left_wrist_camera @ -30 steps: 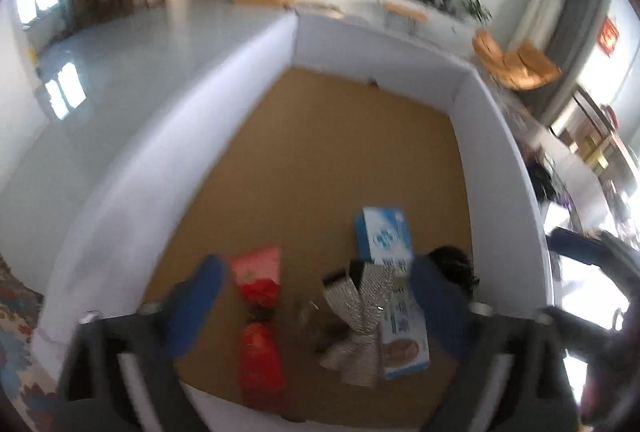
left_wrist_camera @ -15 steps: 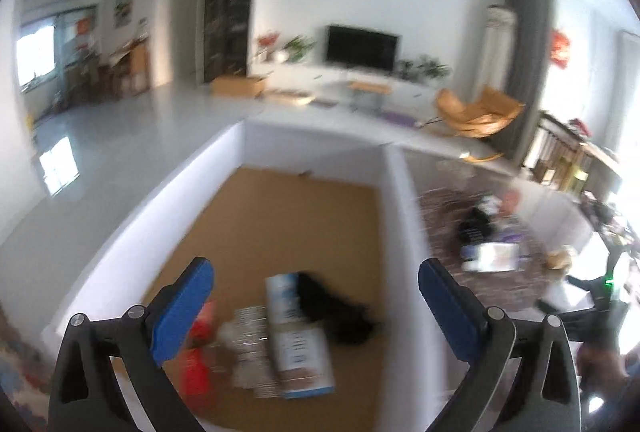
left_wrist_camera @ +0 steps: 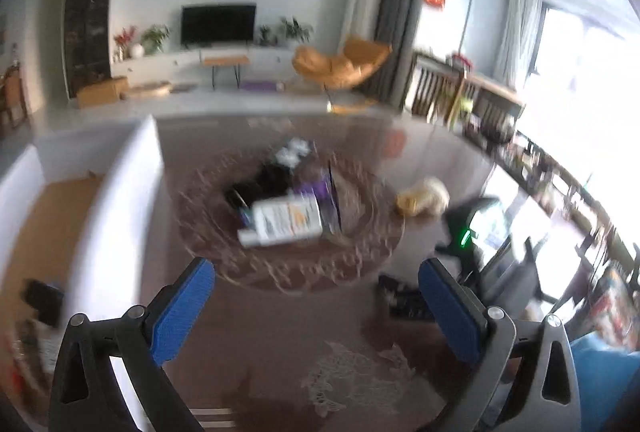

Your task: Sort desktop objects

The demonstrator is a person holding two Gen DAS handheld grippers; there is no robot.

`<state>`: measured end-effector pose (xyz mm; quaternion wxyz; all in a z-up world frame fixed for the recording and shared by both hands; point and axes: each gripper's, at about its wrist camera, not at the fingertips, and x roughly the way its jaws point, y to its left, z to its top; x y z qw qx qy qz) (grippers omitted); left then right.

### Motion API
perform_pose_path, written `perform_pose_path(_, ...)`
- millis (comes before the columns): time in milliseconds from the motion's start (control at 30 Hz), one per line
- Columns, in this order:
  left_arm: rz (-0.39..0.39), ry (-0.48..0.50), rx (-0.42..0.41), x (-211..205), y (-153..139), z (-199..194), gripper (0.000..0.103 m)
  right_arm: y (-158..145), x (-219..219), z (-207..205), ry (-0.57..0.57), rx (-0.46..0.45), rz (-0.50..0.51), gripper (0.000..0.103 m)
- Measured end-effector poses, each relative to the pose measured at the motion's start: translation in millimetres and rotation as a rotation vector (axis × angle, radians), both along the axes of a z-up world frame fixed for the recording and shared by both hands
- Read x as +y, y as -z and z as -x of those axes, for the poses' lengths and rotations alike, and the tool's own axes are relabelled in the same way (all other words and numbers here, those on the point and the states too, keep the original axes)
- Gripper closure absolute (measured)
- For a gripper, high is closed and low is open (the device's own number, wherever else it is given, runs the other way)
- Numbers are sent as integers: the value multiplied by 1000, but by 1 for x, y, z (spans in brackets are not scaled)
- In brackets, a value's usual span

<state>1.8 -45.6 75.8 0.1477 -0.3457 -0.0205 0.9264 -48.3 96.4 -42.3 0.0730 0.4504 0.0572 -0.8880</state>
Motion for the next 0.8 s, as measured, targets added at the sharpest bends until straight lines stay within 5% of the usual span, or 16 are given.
perform_pose_path(100,57,-1,-79,16,47,27,0,3,4,4,51,-10,26,0)
perform_pose_path(300,108,-33,-162,19,92,67,0,1,6,4,72,-9,21,0)
perform_pose_path(667,72,-80,-222,8,118,79,0,1,6,4,72,-10,21,0)
perform_pose_path(800,160,-81,-236,19,123,82,0,-1,3,1,65,-8,17,0)
